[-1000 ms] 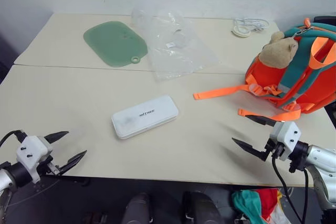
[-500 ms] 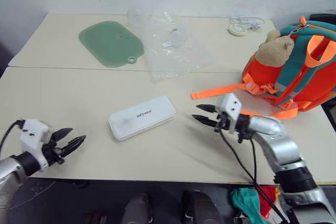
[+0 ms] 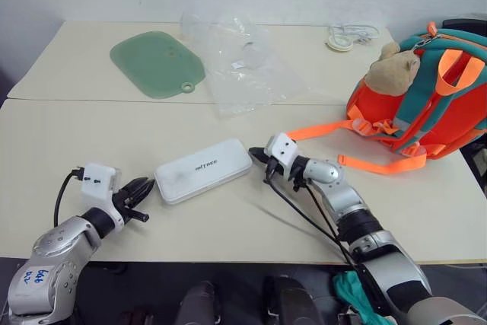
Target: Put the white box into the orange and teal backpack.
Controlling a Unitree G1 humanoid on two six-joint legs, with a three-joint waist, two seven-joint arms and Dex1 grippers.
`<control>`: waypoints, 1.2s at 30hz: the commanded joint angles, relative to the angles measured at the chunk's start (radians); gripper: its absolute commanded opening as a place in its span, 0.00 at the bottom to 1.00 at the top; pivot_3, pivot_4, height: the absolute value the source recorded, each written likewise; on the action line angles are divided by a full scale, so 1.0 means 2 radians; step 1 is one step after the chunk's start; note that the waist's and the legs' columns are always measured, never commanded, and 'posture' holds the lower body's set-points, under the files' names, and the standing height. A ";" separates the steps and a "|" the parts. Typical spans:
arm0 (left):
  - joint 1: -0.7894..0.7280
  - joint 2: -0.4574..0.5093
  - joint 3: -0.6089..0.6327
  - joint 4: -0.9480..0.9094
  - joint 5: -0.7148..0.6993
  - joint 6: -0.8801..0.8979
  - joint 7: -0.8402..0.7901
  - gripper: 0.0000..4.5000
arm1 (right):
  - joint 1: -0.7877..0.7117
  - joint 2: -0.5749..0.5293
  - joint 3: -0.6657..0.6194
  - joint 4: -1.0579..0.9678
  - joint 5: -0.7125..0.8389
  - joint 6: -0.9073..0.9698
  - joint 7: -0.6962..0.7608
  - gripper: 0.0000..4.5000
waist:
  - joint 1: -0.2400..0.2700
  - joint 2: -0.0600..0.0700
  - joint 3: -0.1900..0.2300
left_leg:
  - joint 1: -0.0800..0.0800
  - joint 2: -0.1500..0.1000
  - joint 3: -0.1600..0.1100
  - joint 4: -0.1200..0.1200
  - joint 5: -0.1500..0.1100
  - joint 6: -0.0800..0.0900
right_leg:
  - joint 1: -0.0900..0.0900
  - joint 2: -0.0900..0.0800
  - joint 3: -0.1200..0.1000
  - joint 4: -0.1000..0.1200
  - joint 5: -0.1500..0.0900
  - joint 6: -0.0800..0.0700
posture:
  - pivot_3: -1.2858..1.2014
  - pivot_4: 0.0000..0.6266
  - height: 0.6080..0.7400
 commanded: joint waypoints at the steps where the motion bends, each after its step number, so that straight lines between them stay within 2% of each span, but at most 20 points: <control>1: -0.019 0.009 -0.017 -0.009 0.002 0.007 -0.002 0.18 | 0.016 -0.001 -0.004 -0.040 0.022 -0.001 0.035 0.00 | 0.001 0.000 0.000 | 0.000 0.000 0.000 0.000 0.000 0.000 | 0.000 0.000 0.000 0.000 0.000 0.000 | 0.52 0.24 1.00; 6: -0.055 0.019 -0.046 0.002 0.011 0.018 -0.011 0.18 | 0.057 -0.018 -0.006 -0.122 0.041 0.033 0.069 0.00 | 0.002 0.000 0.000 | 0.000 0.000 0.000 0.000 0.000 0.000 | 0.000 0.000 0.000 0.000 0.000 0.000 | 0.52 0.24 1.00; 16: -0.121 0.035 -0.111 0.046 0.029 0.012 -0.052 0.18 | 0.141 -0.083 -0.024 -0.271 0.050 0.140 0.083 0.00 | 0.002 0.000 0.000 | 0.000 0.000 0.000 0.000 0.000 0.000 | 0.000 0.000 0.000 0.000 0.000 0.000 | 0.52 0.24 1.00; 20: -0.123 0.033 -0.115 0.050 0.038 0.010 -0.048 0.18 | 0.161 -0.101 -0.030 -0.306 0.052 0.168 0.086 0.00 | 0.002 0.000 0.000 | 0.000 0.000 0.000 0.000 0.000 0.000 | 0.000 0.000 0.000 0.000 0.000 0.000 | 0.52 0.24 1.00; 24: -0.111 0.054 -0.105 0.061 0.043 0.003 -0.067 0.18 | 0.168 -0.118 -0.046 -0.317 0.050 0.174 0.081 0.00 | 0.002 0.000 0.000 | 0.000 0.000 0.000 0.000 0.000 0.000 | 0.000 0.000 0.000 0.000 0.000 0.000 | 0.52 0.24 1.00; 27: -0.103 0.075 -0.060 0.075 0.022 0.016 -0.086 0.31 | 0.162 -0.130 -0.058 -0.299 0.045 0.161 0.077 0.00 | 0.002 0.000 0.000 | 0.000 0.000 0.000 0.000 0.000 0.000 | 0.000 0.000 0.000 0.000 0.000 0.000 | 0.52 0.24 1.00; 29: -0.103 0.094 -0.037 0.088 -0.004 0.047 -0.109 0.44 | 0.158 -0.136 -0.061 -0.290 0.047 0.157 0.078 0.00 | 0.002 0.000 0.000 | 0.000 0.000 0.000 0.000 0.000 0.000 | 0.000 0.000 0.000 0.000 0.000 0.000 | 0.52 0.24 1.00; 33: -0.130 0.134 -0.009 0.138 -0.089 0.158 -0.172 0.70 | 0.151 -0.138 -0.059 -0.278 0.046 0.147 0.080 0.00 | 0.002 0.000 0.000 | 0.000 0.000 0.000 -0.001 0.000 0.000 | 0.000 0.000 0.000 0.000 0.000 0.000 | 0.52 0.24 1.00; 36: -0.179 0.144 -0.020 0.197 -0.125 0.246 -0.189 0.90 | 0.145 -0.133 -0.053 -0.273 0.045 0.142 0.080 0.00 | 0.005 0.000 0.000 | 0.000 -0.001 0.000 0.000 0.000 0.000 | 0.000 0.000 0.000 0.000 0.000 0.000 | 0.52 0.24 1.00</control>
